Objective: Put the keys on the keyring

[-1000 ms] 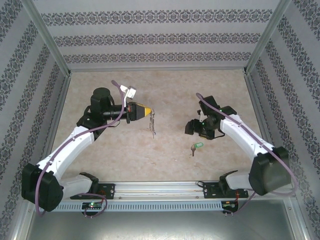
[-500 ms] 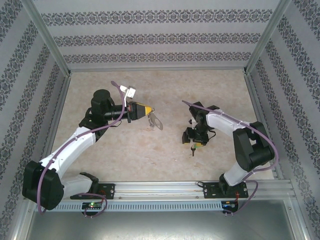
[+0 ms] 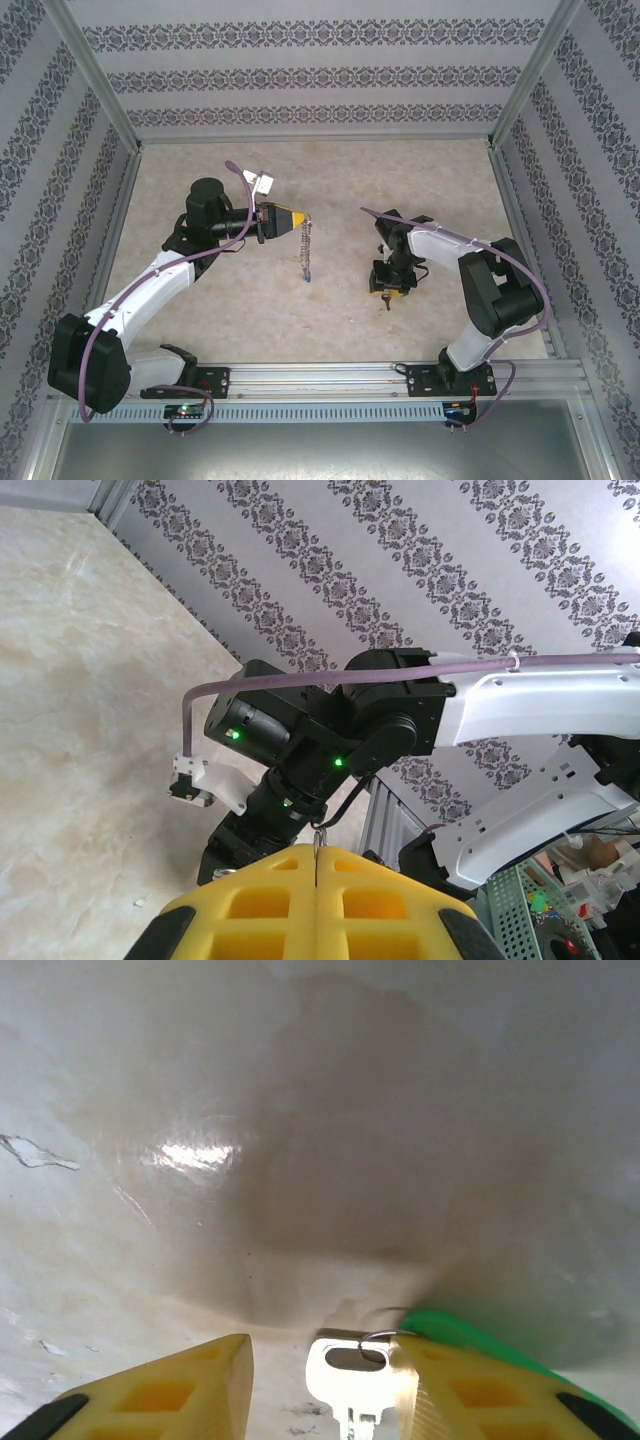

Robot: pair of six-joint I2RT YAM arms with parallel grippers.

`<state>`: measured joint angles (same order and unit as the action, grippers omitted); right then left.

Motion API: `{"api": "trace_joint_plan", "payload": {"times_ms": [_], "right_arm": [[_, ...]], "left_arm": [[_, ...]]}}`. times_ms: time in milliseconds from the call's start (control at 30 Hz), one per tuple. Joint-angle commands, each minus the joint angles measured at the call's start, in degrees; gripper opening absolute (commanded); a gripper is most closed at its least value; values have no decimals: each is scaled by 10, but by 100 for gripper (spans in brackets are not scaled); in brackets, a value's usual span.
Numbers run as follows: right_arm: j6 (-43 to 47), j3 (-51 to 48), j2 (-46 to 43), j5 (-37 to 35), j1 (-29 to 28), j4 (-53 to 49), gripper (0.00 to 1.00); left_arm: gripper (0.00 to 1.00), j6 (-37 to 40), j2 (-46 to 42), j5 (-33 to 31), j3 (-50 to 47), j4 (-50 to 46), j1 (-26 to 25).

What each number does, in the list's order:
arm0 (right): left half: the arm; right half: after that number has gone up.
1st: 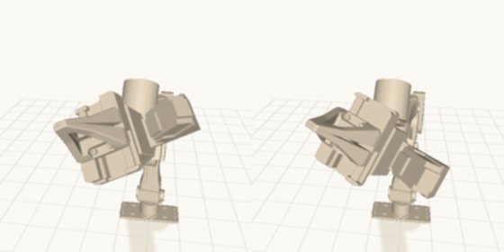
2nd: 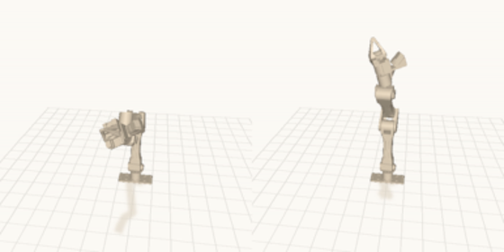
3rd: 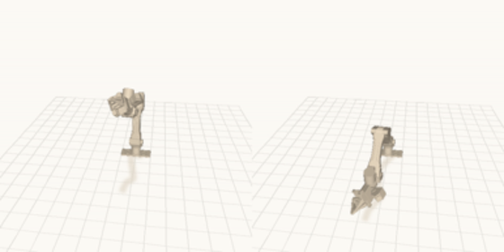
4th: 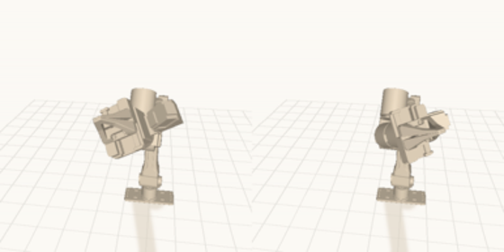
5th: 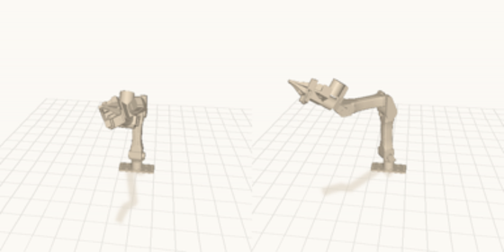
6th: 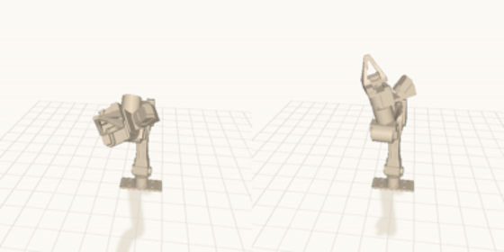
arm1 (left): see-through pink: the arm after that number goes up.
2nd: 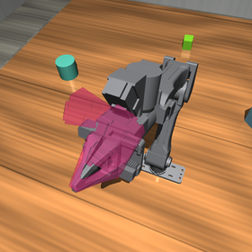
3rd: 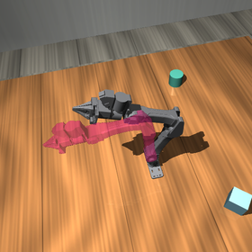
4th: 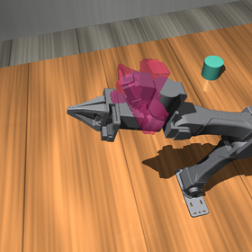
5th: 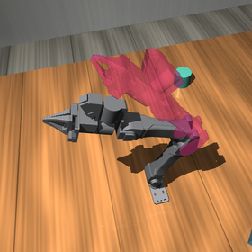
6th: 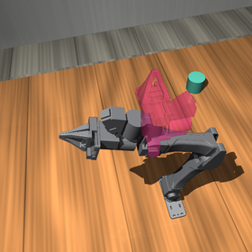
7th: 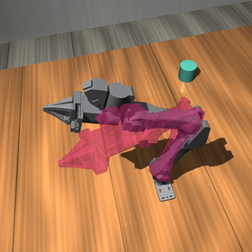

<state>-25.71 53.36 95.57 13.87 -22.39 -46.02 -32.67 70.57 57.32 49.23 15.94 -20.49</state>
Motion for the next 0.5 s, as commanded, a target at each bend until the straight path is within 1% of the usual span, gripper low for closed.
{"api": "trace_joint_plan", "payload": {"times_ms": [0,233,400,467], "right_arm": [[-8,-5,26,-23,-7,11,37],[-10,7,23,-40,-11,1,26],[-2,34,28,-51,-25,0,20],[-1,47,36,-51,-33,0,16]], "left_arm": [[0,-7,-2,6,7,45,4],[0,-3,-3,6,3,42,4],[0,0,3,11,4,45,5],[0,-2,6,13,5,46,8]]}}
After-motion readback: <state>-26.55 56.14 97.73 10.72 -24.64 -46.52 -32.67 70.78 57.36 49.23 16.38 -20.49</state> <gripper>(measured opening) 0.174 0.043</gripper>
